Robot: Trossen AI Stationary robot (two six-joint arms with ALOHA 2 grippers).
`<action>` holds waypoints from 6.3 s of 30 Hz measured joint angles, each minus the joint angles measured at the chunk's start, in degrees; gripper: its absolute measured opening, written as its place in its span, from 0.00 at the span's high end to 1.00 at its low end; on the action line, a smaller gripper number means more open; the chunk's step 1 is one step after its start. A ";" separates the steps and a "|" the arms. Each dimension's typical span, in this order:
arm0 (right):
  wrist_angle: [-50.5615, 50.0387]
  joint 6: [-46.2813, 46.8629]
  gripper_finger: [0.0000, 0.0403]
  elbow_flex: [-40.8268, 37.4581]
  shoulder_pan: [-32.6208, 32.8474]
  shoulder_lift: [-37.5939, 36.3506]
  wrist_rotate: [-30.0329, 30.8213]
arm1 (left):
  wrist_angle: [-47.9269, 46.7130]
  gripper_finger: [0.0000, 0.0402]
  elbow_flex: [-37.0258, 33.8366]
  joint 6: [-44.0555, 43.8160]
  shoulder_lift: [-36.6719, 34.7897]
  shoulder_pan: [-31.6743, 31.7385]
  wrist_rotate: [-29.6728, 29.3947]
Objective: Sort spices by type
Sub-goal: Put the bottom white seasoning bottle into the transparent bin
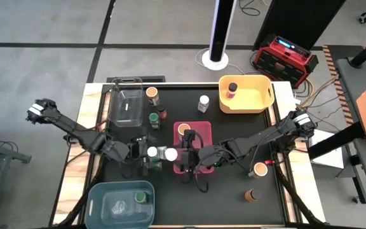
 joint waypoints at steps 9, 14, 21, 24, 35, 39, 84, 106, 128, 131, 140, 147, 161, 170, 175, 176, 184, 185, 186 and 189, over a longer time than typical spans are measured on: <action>0.39 -0.57 0.52 0.00 0.00 0.00 -0.16 | 1.51 0.38 0.00 4.43 0.33 -0.04 0.87; 1.09 -0.70 0.45 0.00 0.00 0.00 -0.08 | 1.49 0.56 0.00 5.09 0.33 -0.09 1.05; 0.64 -0.92 0.43 0.00 0.00 -0.69 0.34 | 1.37 0.56 0.00 4.95 0.33 -0.04 1.01; 0.12 -0.98 0.44 0.00 0.26 -2.85 0.32 | 3.74 0.56 0.00 5.93 -0.13 -0.03 0.85; 1.06 -3.41 0.34 -2.84 5.00 -9.60 0.09 | 19.69 0.56 -3.93 13.51 -5.34 -0.29 10.64; 10.44 -3.38 0.29 -7.87 5.55 -9.64 0.03 | 26.20 0.56 -6.88 15.37 -6.55 -0.38 13.23; 24.98 -10.30 0.53 -4.85 1.98 0.31 -4.82 | 35.92 0.46 -2.91 18.34 6.03 -0.37 8.64; -4.19 -15.52 0.53 -0.35 5.40 0.92 43.14 | 20.15 0.39 -1.99 -0.31 0.03 0.39 -3.22; -4.31 -24.13 0.53 -0.26 5.29 1.22 45.32 | 15.50 0.22 12.79 2.35 13.12 4.56 -5.48; -4.15 -23.98 0.53 -0.26 5.29 1.22 45.40 | 15.36 0.22 14.28 2.64 14.92 4.97 -5.20; -4.38 -23.93 0.53 -0.26 5.42 1.22 45.30 | 15.69 0.23 15.15 2.82 16.46 5.94 -5.47; -4.42 -23.71 0.53 -0.26 5.42 1.22 45.48 | 17.03 0.41 15.11 2.86 16.29 6.62 -5.51; -4.18 -20.36 0.51 -0.26 5.35 1.22 45.87 | 14.16 0.54 15.08 2.98 14.23 6.97 -6.29; -4.12 -14.13 0.15 2.10 5.48 0.22 53.34 | -4.46 0.54 14.93 -0.41 3.69 14.01 -8.84; -4.39 -12.18 0.13 2.54 5.42 -0.99 54.35 | -21.47 0.54 16.84 -7.77 -2.56 22.02 -8.40; -4.33 -11.74 0.14 2.54 5.42 -1.41 54.36 | -26.05 0.54 17.92 -9.94 -3.09 23.97 -8.61; -4.64 -11.29 0.21 2.43 5.40 -1.87 53.90 | -52.16 0.54 26.99 -17.20 -2.83 43.63 -0.41; -4.82 -11.27 0.22 2.38 5.40 -1.90 53.91 | -52.77 0.54 27.40 -16.67 -2.61 46.01 1.31; -5.28 -10.99 0.23 2.36 5.40 -1.90 53.89 | -53.65 0.54 27.74 -16.43 -2.43 48.22 3.01; -7.02 -9.19 0.25 2.27 5.40 -1.90 53.85 | -55.68 0.54 27.55 -16.25 -1.85 54.70 5.84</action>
